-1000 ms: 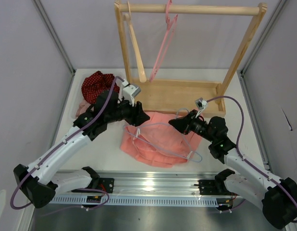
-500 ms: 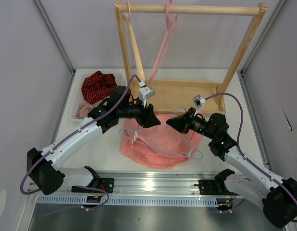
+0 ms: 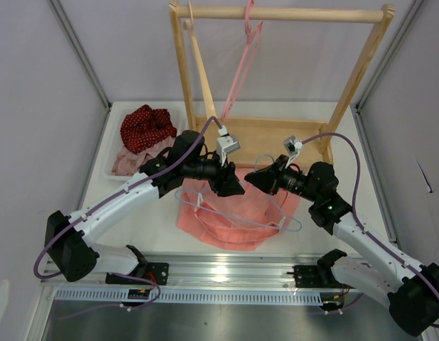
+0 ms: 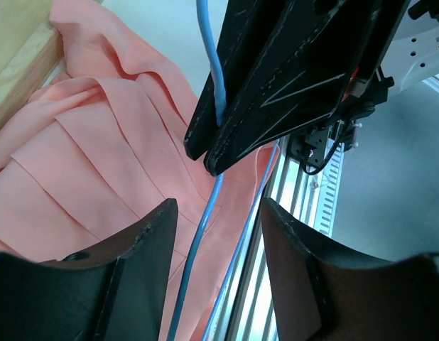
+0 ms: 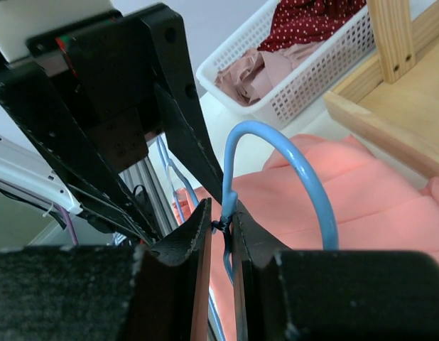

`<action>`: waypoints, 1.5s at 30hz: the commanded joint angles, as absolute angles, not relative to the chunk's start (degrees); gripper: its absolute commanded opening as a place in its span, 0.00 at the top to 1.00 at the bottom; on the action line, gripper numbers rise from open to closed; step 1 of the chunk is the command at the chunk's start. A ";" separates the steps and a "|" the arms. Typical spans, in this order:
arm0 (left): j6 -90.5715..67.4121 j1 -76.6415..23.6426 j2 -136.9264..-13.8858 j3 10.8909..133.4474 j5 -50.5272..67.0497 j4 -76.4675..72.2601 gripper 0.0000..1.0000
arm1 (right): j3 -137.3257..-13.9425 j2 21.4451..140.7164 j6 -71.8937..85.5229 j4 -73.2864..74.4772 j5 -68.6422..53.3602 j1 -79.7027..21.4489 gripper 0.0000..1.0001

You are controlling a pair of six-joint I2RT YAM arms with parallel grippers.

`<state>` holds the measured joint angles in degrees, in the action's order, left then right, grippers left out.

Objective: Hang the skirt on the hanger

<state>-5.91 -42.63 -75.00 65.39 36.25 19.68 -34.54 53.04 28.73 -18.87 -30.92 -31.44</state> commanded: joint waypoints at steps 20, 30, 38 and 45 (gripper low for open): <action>-5.89 -42.98 -74.18 64.43 42.98 14.16 1.00 | -40.16 51.77 26.28 -15.91 -29.18 -32.17 1.00; -11.51 -43.77 -69.61 63.37 37.36 7.56 1.00 | -40.61 50.19 24.96 -10.99 -22.59 -32.52 0.96; -12.04 -45.52 -70.40 66.09 32.52 7.56 1.00 | -42.27 50.71 24.79 -7.21 -16.09 -32.87 0.50; -12.48 -46.58 -71.28 66.45 25.24 6.07 1.00 | -45.00 47.91 24.79 0.00 -5.55 -33.05 0.26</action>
